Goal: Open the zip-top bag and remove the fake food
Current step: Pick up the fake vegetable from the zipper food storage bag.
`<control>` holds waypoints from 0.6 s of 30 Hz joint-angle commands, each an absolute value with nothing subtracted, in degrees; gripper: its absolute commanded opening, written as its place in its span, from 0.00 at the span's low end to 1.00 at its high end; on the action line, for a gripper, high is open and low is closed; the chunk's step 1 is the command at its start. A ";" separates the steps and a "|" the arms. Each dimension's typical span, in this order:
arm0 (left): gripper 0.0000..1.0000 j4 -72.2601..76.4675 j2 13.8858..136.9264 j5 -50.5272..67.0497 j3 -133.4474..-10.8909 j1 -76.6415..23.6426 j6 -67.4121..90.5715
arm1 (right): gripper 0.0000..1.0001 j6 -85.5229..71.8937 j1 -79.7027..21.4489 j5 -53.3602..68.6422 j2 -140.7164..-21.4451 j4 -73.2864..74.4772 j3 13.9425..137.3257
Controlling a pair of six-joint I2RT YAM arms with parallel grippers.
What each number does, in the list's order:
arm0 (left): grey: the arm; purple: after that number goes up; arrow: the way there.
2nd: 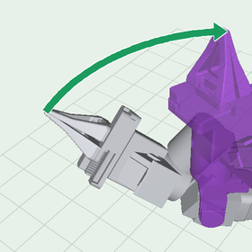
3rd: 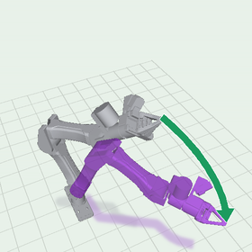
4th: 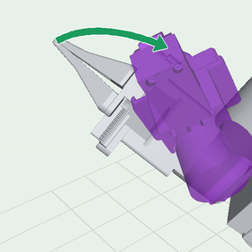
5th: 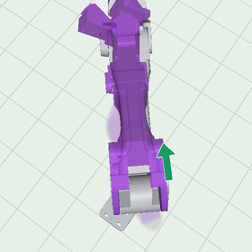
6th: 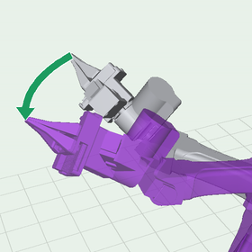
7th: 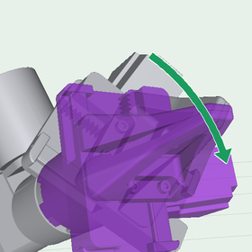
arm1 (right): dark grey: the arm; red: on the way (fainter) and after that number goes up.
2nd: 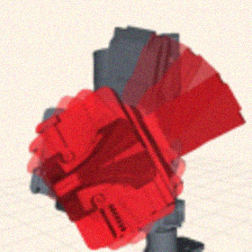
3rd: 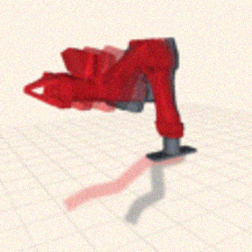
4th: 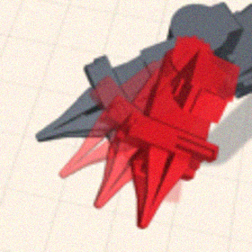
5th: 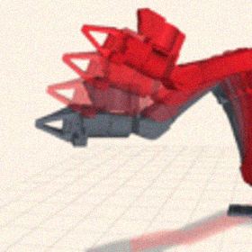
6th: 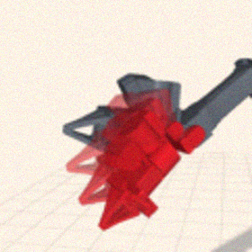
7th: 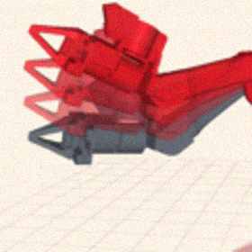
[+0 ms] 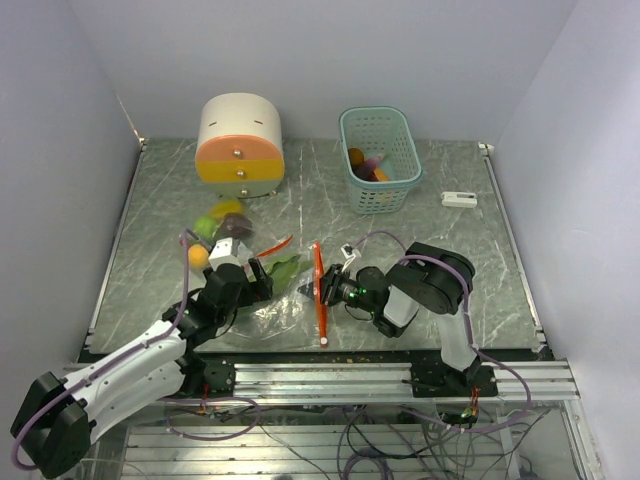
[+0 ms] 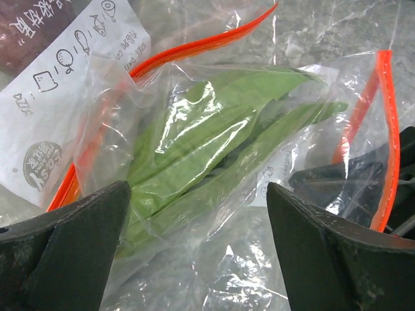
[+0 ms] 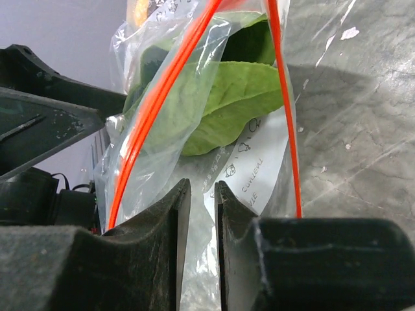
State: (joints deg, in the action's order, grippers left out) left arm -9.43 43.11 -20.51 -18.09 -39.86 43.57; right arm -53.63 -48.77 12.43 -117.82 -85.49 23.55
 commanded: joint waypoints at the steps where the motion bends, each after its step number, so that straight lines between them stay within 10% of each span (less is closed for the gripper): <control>1: 0.96 -7.51 45.99 -21.54 -17.45 -39.99 42.42 | 0.22 -54.36 -49.14 13.16 -119.96 -90.45 23.29; 6: 0.68 -0.51 52.99 -16.20 -16.95 -39.99 42.42 | 0.35 -55.02 -49.28 13.38 -120.94 -91.69 23.60; 12: 0.11 5.00 56.19 -12.82 -15.73 -39.94 43.64 | 0.61 -53.44 -49.61 11.65 -119.28 -87.09 23.90; 18: 0.07 7.71 55.62 -8.75 -14.74 -39.99 43.11 | 0.73 -53.90 -49.79 11.20 -119.97 -86.05 24.81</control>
